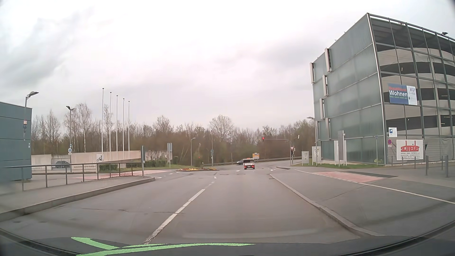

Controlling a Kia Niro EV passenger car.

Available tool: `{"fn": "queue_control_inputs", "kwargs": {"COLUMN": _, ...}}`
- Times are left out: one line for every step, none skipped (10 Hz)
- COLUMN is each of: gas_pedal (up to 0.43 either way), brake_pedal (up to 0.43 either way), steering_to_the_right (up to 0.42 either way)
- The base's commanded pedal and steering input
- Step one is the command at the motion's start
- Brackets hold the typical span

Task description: Follow the waypoints while adhering to traffic rules and regulations

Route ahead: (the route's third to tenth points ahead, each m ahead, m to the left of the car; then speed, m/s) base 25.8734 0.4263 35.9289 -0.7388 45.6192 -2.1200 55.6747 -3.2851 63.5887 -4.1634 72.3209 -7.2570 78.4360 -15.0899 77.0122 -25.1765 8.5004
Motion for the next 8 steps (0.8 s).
{"fn": "queue_control_inputs", "kwargs": {"gas_pedal": 0.000, "brake_pedal": 0.000, "steering_to_the_right": 0.024}}
{"fn": "queue_control_inputs", "kwargs": {"gas_pedal": 0.000, "brake_pedal": 0.000, "steering_to_the_right": 0.025}}
{"fn": "queue_control_inputs", "kwargs": {"gas_pedal": 0.000, "brake_pedal": 0.000, "steering_to_the_right": 0.024}}
{"fn": "queue_control_inputs", "kwargs": {"gas_pedal": 0.000, "brake_pedal": 0.000, "steering_to_the_right": 0.023}}
{"fn": "queue_control_inputs", "kwargs": {"gas_pedal": 0.000, "brake_pedal": 0.000, "steering_to_the_right": 0.023}}
{"fn": "queue_control_inputs", "kwargs": {"gas_pedal": 0.000, "brake_pedal": 0.000, "steering_to_the_right": 0.023}}
{"fn": "queue_control_inputs", "kwargs": {"gas_pedal": 0.000, "brake_pedal": 0.000, "steering_to_the_right": 0.023}}
{"fn": "queue_control_inputs", "kwargs": {"gas_pedal": 0.000, "brake_pedal": 0.000, "steering_to_the_right": 0.021}}
